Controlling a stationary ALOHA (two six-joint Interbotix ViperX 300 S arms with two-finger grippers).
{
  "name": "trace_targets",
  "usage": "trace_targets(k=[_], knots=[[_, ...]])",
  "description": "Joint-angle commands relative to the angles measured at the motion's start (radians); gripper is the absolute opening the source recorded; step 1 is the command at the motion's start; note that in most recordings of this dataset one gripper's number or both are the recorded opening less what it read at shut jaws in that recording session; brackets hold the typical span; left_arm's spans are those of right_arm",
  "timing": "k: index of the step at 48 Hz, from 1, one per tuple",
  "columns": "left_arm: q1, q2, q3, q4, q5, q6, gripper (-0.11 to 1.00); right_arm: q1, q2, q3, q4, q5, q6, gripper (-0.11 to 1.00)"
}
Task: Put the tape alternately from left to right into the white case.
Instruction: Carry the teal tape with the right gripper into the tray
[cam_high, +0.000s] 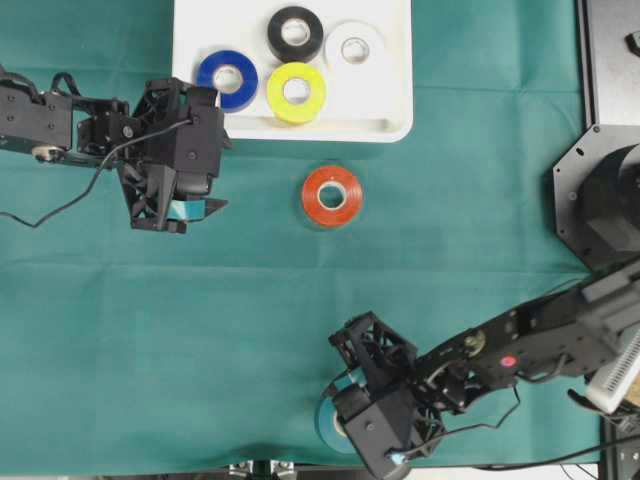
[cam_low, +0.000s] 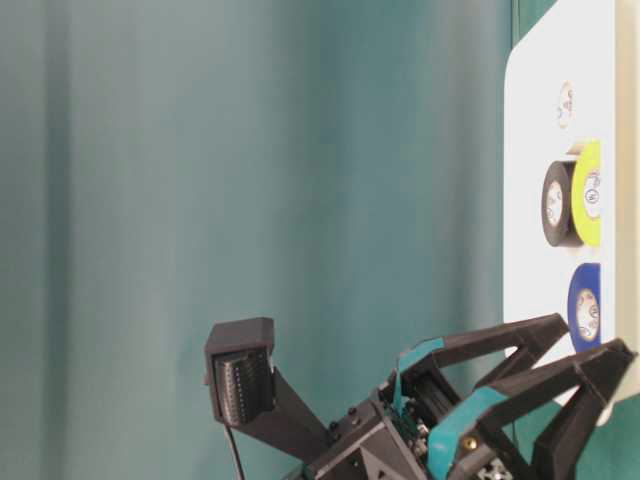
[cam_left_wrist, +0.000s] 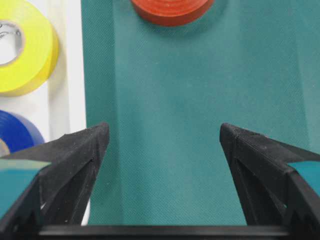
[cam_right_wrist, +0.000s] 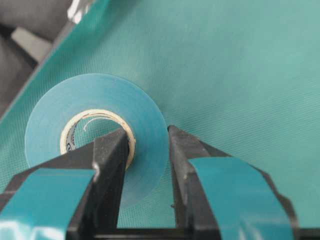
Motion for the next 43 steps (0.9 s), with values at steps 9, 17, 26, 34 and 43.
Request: trace_targets(k=[9, 17, 26, 34, 43], knots=[[-0.017, -0.015, -0.011, -0.003, -0.008, -0.002, 0.66, -0.025, -0.101, -0.012, -0.026, 0.067, 0.000, 0.24], [-0.025, -0.015, -0.009, -0.003, -0.008, -0.002, 0.66, -0.083, -0.124, -0.009, -0.029, 0.109, -0.006, 0.24], [-0.032, -0.015, -0.009, -0.002, -0.008, -0.002, 0.66, -0.172, -0.141, 0.006, -0.029, 0.141, -0.008, 0.24], [-0.037, -0.015, -0.009, -0.002, -0.008, -0.002, 0.66, -0.273, -0.170, 0.037, -0.029, 0.158, -0.008, 0.24], [-0.040, -0.015, -0.009, -0.003, -0.008, -0.002, 0.66, -0.399, -0.212, 0.078, -0.031, 0.155, -0.011, 0.24]])
